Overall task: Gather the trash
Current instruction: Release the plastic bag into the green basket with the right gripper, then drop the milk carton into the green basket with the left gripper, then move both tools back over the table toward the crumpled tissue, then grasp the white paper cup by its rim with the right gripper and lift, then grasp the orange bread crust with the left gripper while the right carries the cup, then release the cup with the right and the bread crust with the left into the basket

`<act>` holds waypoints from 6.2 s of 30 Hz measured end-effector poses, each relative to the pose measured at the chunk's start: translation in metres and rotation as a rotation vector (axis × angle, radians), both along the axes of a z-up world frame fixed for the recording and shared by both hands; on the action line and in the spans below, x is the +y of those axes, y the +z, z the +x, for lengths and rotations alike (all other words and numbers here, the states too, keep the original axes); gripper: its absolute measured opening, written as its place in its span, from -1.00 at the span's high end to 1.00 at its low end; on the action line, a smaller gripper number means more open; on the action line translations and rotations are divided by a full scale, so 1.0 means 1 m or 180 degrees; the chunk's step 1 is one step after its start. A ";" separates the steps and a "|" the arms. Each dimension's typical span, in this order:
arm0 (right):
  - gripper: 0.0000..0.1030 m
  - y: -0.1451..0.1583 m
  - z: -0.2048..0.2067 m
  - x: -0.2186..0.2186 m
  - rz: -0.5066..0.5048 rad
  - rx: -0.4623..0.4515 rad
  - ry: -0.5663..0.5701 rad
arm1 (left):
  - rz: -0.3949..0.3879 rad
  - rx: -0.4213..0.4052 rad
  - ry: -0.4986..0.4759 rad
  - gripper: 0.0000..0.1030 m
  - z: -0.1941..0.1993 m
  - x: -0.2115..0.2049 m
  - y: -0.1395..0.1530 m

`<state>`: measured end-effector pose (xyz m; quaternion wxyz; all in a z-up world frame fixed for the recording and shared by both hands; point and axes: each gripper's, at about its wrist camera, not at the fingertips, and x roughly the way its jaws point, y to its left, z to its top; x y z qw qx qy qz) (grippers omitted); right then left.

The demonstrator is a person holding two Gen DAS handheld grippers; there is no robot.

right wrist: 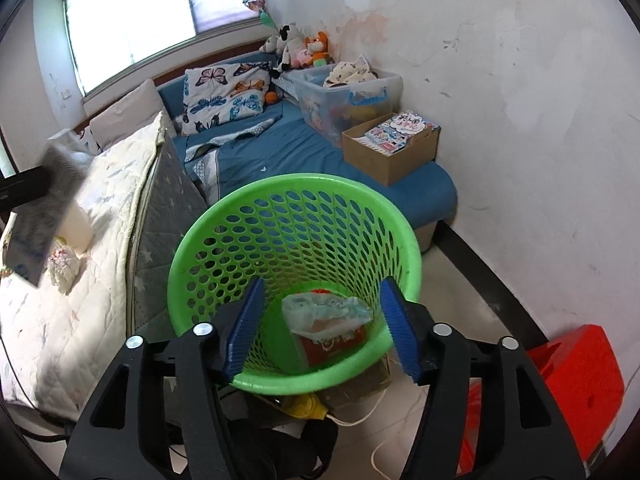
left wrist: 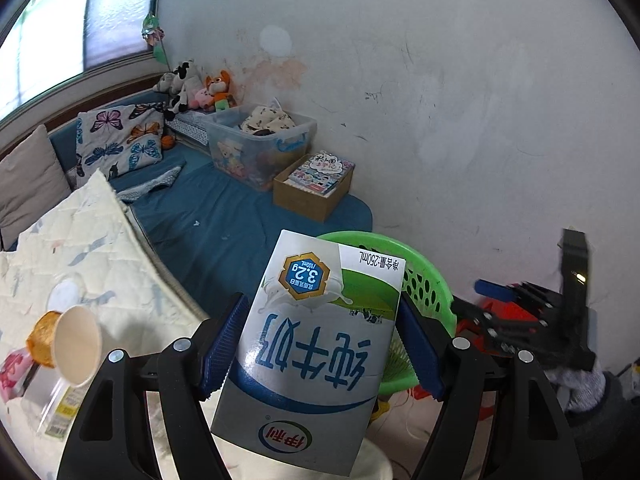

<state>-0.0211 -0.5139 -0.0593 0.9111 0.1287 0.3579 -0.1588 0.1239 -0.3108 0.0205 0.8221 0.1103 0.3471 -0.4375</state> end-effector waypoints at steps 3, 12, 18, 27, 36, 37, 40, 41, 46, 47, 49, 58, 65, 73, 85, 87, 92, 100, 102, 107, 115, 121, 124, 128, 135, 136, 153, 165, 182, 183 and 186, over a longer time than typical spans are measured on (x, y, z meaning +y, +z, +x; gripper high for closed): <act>-0.26 0.002 -0.009 0.000 0.0024 -0.0037 0.0003 | 0.0017 0.0059 -0.0004 -0.39 0.002 -0.022 -0.008; -0.34 -0.002 -0.030 0.000 0.0090 -0.0065 -0.0003 | -0.0003 0.0163 0.0032 -0.40 0.004 -0.071 -0.027; -0.35 -0.003 -0.035 -0.002 0.0137 -0.0079 -0.0003 | -0.0096 0.0166 0.0028 -0.55 0.000 -0.081 -0.029; -0.38 -0.003 -0.033 0.009 0.0166 -0.0096 0.0081 | -0.0110 0.0001 0.0097 -0.57 -0.010 -0.057 -0.018; -0.41 0.015 -0.016 0.036 0.0114 -0.0190 0.0310 | -0.0110 -0.0171 0.0526 -0.58 -0.007 0.013 -0.004; -0.41 0.017 -0.013 0.041 0.0110 -0.0202 0.0358 | -0.0103 -0.0193 0.0586 -0.58 -0.005 0.023 -0.003; -0.42 0.024 -0.004 0.054 0.0065 -0.0222 0.0502 | -0.0094 -0.0175 0.0781 -0.58 0.002 0.053 -0.001; -0.42 0.025 0.001 0.059 0.0050 -0.0226 0.0551 | -0.0090 -0.0179 0.0830 -0.58 0.003 0.061 -0.001; -0.42 0.033 0.021 0.085 0.0046 -0.0259 0.0801 | -0.0033 -0.0252 0.1187 -0.58 0.010 0.113 -0.001; -0.42 0.034 0.025 0.091 0.0041 -0.0265 0.0843 | -0.0023 -0.0268 0.1263 -0.58 0.012 0.123 0.000; -0.42 0.038 0.036 0.103 0.0024 -0.0274 0.0950 | -0.0024 -0.0276 0.1374 -0.58 0.014 0.139 0.000; -0.42 0.046 0.085 0.164 0.0000 -0.0298 0.1479 | -0.0027 -0.0265 0.1880 -0.58 0.032 0.214 0.006; -0.42 0.045 0.123 0.209 -0.0056 -0.0285 0.1814 | -0.0072 -0.0258 0.2079 -0.56 0.039 0.250 0.009; -0.42 0.037 0.168 0.244 -0.0151 -0.0176 0.2033 | -0.0165 -0.0192 0.2168 -0.53 0.051 0.273 0.011; -0.42 0.019 0.213 0.270 -0.0178 -0.0052 0.2098 | -0.0160 -0.0116 0.2201 -0.47 0.061 0.288 0.002; -0.42 0.017 0.219 0.272 -0.0169 -0.0038 0.2082 | -0.0156 -0.0102 0.2201 -0.47 0.062 0.289 0.000; -0.28 0.013 0.227 0.269 -0.0105 -0.0031 0.2027 | -0.0134 -0.0087 0.2177 -0.47 0.063 0.288 -0.004; -0.17 0.016 0.223 0.258 -0.0035 -0.0125 0.1905 | -0.0116 -0.0039 0.2139 -0.44 0.068 0.280 -0.013; -0.17 0.019 0.220 0.254 -0.0024 -0.0160 0.1865 | -0.0112 -0.0029 0.2122 -0.43 0.069 0.277 -0.014; -0.17 0.029 0.209 0.240 -0.0010 -0.0235 0.1781 | -0.0154 -0.0002 0.2043 -0.40 0.074 0.263 -0.015; -0.17 0.043 0.182 0.222 -0.0080 -0.0347 0.1711 | -0.0040 0.0011 0.1850 -0.30 0.095 0.222 -0.026; -0.17 0.050 0.157 0.204 -0.0112 -0.0412 0.1629 | 0.0086 0.0061 0.1794 -0.24 0.116 0.205 -0.038; -0.17 0.053 0.147 0.195 -0.0121 -0.0443 0.1581 | 0.0124 0.0121 0.1801 -0.19 0.127 0.201 -0.044; -0.17 0.054 0.135 0.185 -0.0113 -0.0477 0.1516 | 0.0114 0.0186 0.1813 -0.08 0.137 0.198 -0.049; -0.17 0.054 0.121 0.173 -0.0131 -0.0494 0.1444 | 0.0153 0.0259 0.1840 0.32 0.146 0.192 -0.060; -0.17 0.054 0.119 0.171 -0.0126 -0.0493 0.1436 | 0.0158 0.0267 0.1844 0.43 0.146 0.191 -0.061; -0.17 0.039 0.084 0.124 -0.0153 -0.0386 0.1021 | -0.0028 0.0219 0.1888 0.86 0.122 0.191 -0.041; -0.19 0.015 0.074 0.060 -0.0124 -0.0176 0.0547 | -0.0127 0.0184 0.1445 0.86 0.085 0.129 -0.014; -0.33 0.008 0.024 0.014 0.0077 -0.0269 0.0241 | 0.0109 0.0261 0.0785 0.86 0.040 0.007 -0.030; -0.34 0.009 0.020 0.013 0.0081 -0.0280 0.0231 | 0.0145 0.0268 0.0754 0.86 0.038 -0.001 -0.034; -0.35 0.010 0.008 0.010 0.0082 -0.0304 0.0215 | 0.0226 0.0292 0.0680 0.86 0.033 -0.018 -0.042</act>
